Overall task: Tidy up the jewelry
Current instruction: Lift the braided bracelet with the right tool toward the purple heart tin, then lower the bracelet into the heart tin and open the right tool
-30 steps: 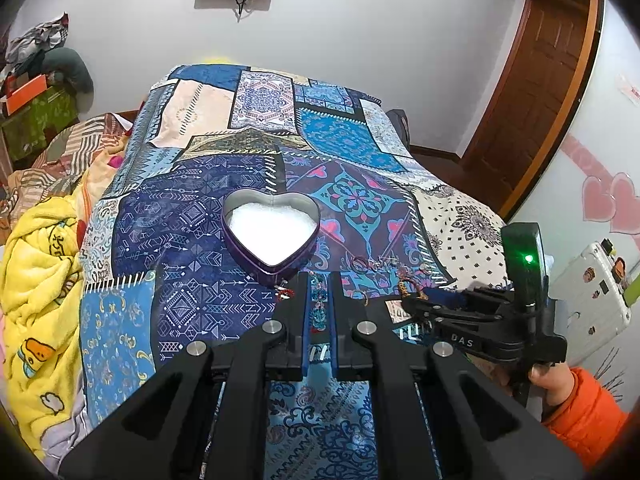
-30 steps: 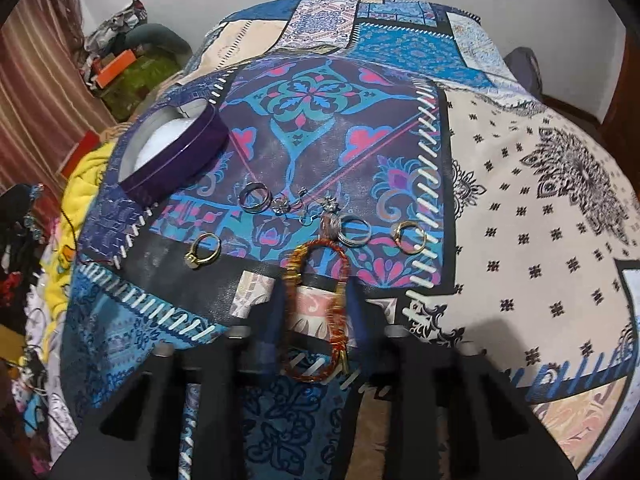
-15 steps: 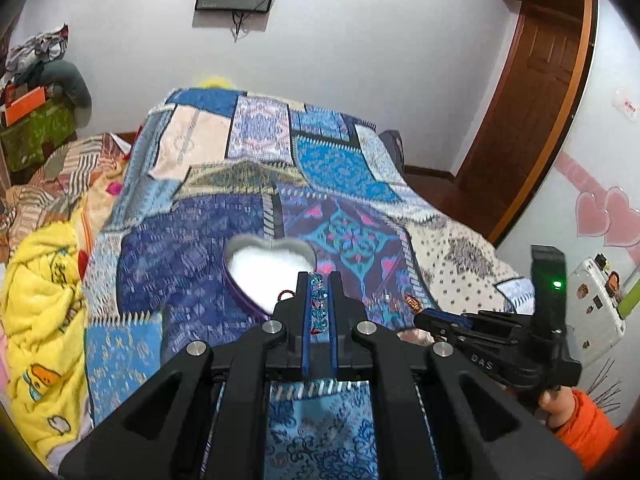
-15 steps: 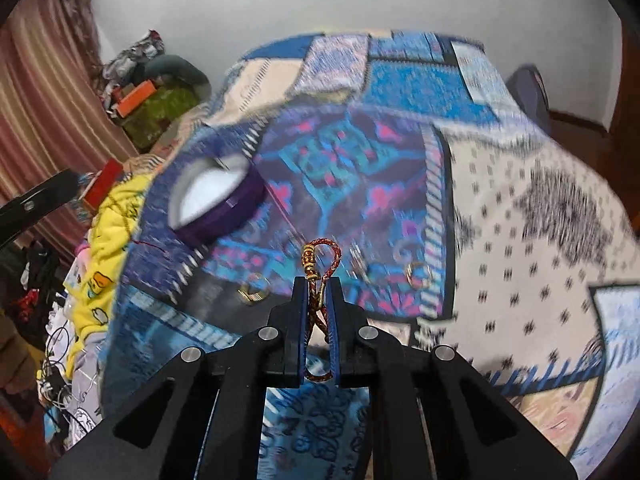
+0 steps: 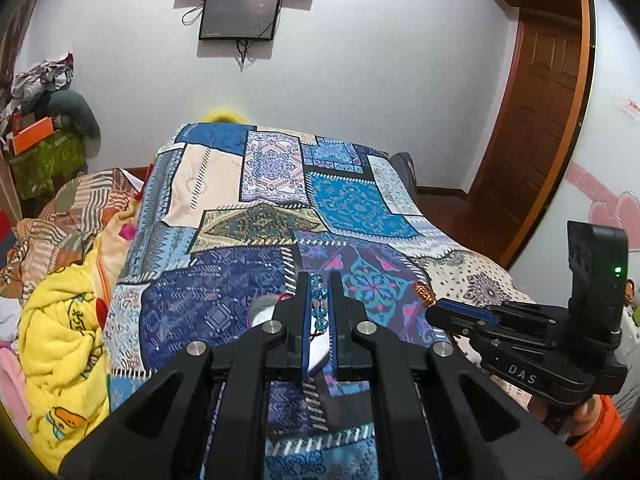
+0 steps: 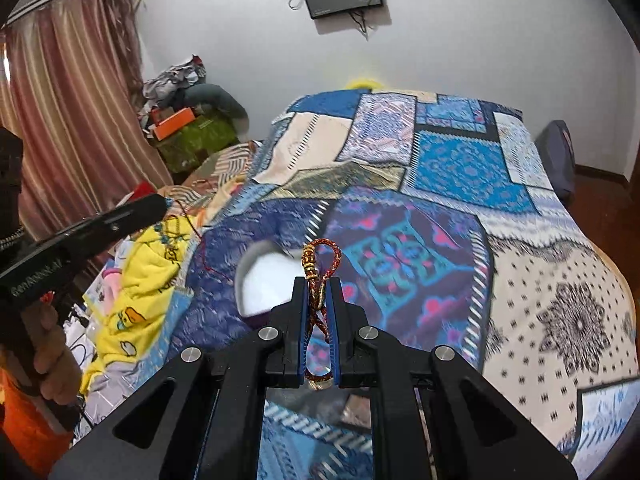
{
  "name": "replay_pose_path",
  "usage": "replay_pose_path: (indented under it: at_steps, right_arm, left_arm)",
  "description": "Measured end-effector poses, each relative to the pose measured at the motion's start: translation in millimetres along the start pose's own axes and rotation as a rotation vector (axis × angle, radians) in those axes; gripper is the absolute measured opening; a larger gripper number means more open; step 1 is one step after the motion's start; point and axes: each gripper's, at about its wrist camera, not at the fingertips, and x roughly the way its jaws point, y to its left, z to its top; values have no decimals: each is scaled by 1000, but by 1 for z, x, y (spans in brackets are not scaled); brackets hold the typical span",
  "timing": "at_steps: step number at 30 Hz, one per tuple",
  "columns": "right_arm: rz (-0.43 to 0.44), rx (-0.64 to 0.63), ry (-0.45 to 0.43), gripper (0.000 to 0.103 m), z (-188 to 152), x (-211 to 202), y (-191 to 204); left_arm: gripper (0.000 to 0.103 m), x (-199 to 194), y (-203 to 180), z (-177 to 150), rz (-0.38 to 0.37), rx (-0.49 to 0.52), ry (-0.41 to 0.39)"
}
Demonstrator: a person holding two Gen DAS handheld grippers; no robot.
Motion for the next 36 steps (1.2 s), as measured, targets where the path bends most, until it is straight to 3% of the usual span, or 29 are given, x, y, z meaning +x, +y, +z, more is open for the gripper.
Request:
replay_pose_path:
  at_steps: [15,24,36]
  right_arm:
    - [61,-66,25,8,23,41,20]
    - [98,-102,84,8,19,73,30]
    - [78,-136,160,8,13,105,26]
  left_arm:
    - [6,42,20,9,21,-10,37]
    - [6,72,35,3,-27,-40,101]
    - [6,101,48,-4,-49,-45,175]
